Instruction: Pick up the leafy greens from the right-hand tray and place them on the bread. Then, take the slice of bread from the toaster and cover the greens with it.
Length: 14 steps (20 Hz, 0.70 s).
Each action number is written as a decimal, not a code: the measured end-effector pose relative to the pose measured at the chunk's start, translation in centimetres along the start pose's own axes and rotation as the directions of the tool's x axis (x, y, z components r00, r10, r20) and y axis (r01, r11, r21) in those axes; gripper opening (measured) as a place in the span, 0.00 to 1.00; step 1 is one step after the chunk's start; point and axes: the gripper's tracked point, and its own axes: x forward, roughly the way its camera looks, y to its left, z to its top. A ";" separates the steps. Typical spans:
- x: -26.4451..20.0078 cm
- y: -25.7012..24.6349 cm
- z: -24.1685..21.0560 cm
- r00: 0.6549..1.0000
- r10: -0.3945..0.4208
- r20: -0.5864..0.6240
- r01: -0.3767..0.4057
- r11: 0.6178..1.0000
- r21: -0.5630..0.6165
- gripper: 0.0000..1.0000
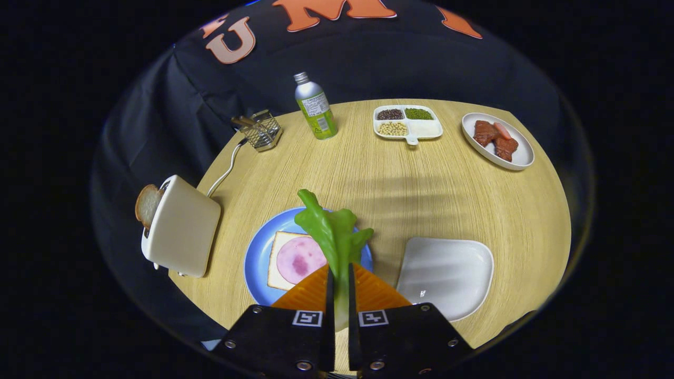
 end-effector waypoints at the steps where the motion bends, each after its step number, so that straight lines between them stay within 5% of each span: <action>1: 0.3 0.6 -0.1 1.000 0.005 -0.002 -0.005 1.000 -0.003 0.11; 11: 3.3 5.3 -2.1 0.998 -0.009 -0.062 0.005 0.997 -0.071 0.13; 14: 3.9 6.2 -2.8 0.996 -0.028 -0.087 0.018 0.994 -0.105 0.20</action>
